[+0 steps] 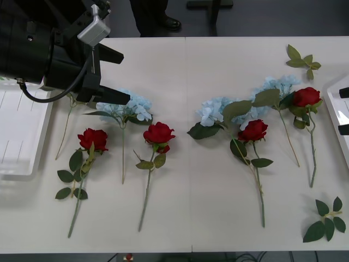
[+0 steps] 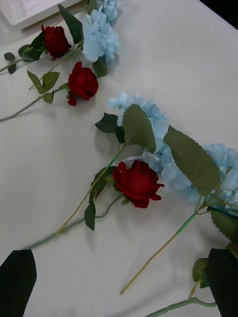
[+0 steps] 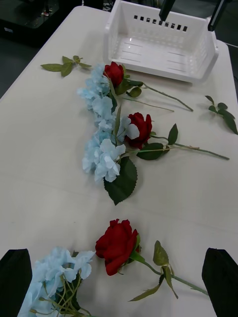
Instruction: Place the red flowers into the right box and the blue flowers into the left box. If a person shows an open palm, hand one flower to the person first, then continue sorting.
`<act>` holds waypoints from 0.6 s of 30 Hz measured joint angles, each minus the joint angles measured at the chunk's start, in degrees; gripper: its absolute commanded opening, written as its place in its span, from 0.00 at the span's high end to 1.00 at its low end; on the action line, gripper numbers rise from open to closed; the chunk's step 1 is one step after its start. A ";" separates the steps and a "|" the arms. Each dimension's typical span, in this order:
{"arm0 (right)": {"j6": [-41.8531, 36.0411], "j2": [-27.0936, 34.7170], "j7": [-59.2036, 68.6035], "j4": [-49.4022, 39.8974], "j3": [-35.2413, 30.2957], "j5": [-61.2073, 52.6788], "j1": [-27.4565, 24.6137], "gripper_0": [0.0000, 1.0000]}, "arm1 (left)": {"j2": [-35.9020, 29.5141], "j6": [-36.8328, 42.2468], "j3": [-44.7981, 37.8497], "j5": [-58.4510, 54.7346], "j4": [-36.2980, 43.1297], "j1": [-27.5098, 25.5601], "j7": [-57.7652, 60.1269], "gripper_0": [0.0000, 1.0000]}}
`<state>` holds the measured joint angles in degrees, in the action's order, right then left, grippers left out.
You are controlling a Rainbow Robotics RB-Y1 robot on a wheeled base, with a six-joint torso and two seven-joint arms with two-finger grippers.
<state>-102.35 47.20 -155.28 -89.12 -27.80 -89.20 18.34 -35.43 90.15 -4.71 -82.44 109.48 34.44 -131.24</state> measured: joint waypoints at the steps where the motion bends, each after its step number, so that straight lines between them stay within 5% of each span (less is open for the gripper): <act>1: 0.00 -0.01 0.00 0.00 0.08 0.00 -0.01 0.00 | 0.11 0.00 0.00 0.00 -0.23 -0.11 0.00 0.00; 10: -1.09 -0.01 0.00 -0.49 1.16 2.71 0.02 0.00 | 1.41 -0.40 -1.01 -0.03 -5.96 0.57 0.92 0.00; 18: 0.13 0.02 0.14 -2.01 1.14 12.68 0.03 0.00 | -1.98 -4.03 -2.24 9.34 -12.88 0.91 20.13 0.00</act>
<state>-102.22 47.22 -155.14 -91.13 -26.66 -76.53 18.37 -37.41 86.12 -6.95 -73.10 96.60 35.35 -111.11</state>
